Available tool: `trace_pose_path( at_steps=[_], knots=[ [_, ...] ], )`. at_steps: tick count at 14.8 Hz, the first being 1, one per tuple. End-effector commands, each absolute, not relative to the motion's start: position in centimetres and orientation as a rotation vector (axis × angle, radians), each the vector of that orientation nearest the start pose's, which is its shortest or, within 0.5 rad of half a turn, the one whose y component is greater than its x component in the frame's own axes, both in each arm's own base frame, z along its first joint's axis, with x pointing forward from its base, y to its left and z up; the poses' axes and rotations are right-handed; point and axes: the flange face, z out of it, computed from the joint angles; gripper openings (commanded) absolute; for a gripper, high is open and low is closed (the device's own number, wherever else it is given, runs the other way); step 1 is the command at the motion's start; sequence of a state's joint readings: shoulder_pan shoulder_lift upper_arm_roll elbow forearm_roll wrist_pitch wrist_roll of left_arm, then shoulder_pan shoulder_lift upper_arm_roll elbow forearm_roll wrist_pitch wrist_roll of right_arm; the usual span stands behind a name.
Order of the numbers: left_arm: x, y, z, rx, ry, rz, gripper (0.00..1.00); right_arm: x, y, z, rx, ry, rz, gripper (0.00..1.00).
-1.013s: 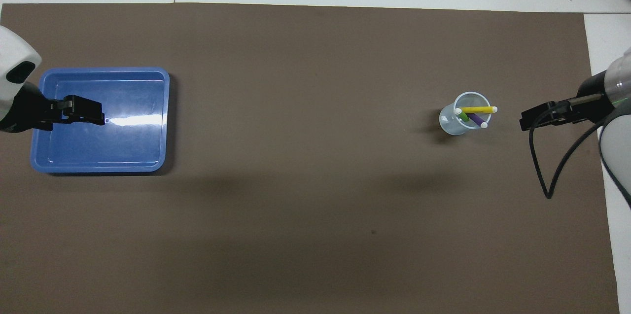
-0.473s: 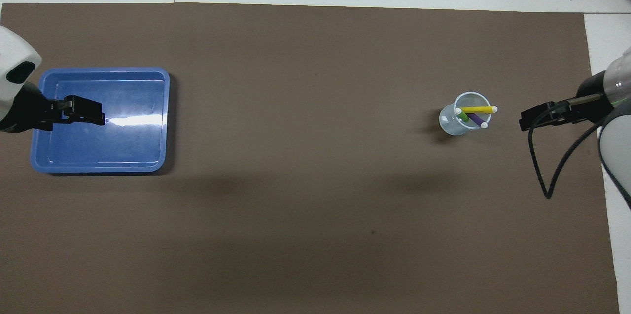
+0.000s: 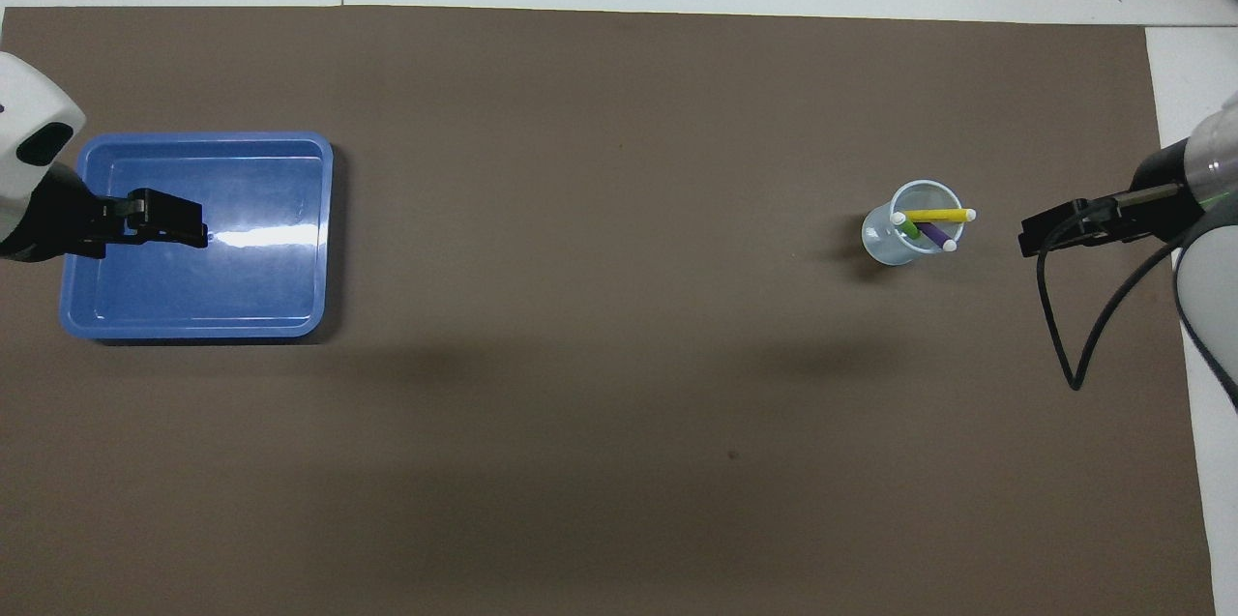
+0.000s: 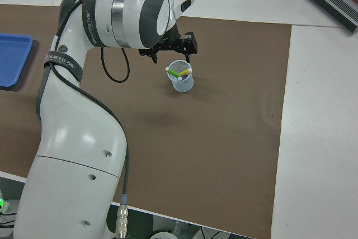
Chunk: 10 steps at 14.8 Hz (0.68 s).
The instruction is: Right arm passes pens to left for tray arrangement
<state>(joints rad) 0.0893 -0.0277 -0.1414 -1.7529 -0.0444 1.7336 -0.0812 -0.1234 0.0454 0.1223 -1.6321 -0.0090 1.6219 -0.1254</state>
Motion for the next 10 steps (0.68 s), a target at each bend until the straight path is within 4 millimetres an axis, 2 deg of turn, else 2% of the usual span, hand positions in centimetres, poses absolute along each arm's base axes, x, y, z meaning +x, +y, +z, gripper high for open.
trace_pose_path(
  at_steps=[1, 5, 6, 10],
  knots=[
    [54.9, -3.6, 56.6, -3.194, -0.108, -0.005, 1.00, 56.8, -0.4, 57.5, -3.149, -0.177, 0.110, 1.00],
    [54.8, -4.8, 56.7, -3.205, -0.277, 0.014, 1.00, 56.8, -0.3, 57.4, -3.150, -0.179, 0.107, 1.00],
    [54.7, -5.7, 56.7, -3.216, -0.317, 0.021, 1.00, 56.7, -0.3, 57.3, -3.151, -0.168, 0.110, 1.00],
    [54.5, -7.2, 56.7, -3.226, -0.646, 0.065, 1.00, 56.3, -0.2, 56.7, -3.154, -0.181, 0.101, 1.00]
  ],
)
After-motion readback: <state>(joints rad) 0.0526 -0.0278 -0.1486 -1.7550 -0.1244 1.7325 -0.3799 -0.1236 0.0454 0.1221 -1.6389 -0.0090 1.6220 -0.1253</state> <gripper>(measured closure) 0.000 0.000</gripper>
